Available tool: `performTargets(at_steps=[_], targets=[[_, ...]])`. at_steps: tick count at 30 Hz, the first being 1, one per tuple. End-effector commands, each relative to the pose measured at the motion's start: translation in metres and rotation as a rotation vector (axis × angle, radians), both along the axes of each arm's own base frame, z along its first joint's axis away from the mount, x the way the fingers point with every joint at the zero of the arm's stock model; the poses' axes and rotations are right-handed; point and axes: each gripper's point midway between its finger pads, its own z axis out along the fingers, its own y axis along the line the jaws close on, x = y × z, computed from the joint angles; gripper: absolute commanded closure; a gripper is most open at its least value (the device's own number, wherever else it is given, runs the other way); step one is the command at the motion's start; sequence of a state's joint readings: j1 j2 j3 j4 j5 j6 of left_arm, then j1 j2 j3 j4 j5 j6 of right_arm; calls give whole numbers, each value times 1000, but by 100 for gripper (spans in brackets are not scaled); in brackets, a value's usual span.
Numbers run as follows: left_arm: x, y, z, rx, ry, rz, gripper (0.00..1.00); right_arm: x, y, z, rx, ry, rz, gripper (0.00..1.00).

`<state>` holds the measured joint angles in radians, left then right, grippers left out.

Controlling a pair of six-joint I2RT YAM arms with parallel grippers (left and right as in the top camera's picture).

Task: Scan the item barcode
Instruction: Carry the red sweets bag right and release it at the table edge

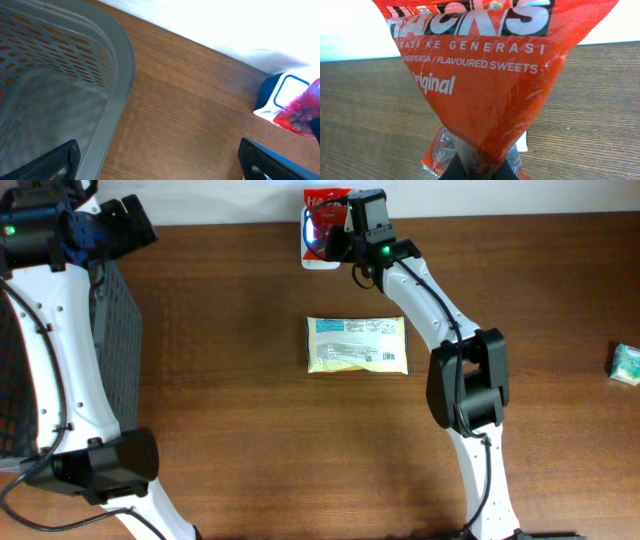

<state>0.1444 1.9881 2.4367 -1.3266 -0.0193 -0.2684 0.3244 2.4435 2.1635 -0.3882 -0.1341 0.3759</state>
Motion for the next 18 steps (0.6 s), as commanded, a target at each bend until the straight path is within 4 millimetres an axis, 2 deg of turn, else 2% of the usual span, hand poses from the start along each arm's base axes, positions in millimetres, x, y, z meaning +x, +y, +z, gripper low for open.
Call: performTargets(at_steps=[1,3,4,5,6,7,10,11,14,15,18], targets=[[1,4,1,20,-4,-1,1,4,-7,59,0,-114,-4,96],[1,4,1,20,-4,-1,1,6,-33,104,17,-176,-45,96],[2,4,1,19,-4,-2,1,5,-52,122,20,-193,-74,96],[2,4,1,20,-4,-2,1,4,-81,135,16,-188,-134,96],[1,4,1,19,-3,-2,1,0,-124,142,-1,-157,-229,96],[2,4,1,20,-4,-2,1,-4,-159,140,-26,-123,-294,96],[1,4,1,19,-4,-1,1,-36,-285,105,-111,81,-523,96],[2,4,1,19,-4,-2,1,-54,-328,92,-136,157,-606,96],[1,4,1,19,-4,-2,1,-113,-437,68,-144,321,-813,96],[2,4,1,20,-4,-1,1,-131,-467,61,-137,355,-869,96],[1,4,1,19,-4,-2,1,-174,-526,35,-113,440,-990,96]])
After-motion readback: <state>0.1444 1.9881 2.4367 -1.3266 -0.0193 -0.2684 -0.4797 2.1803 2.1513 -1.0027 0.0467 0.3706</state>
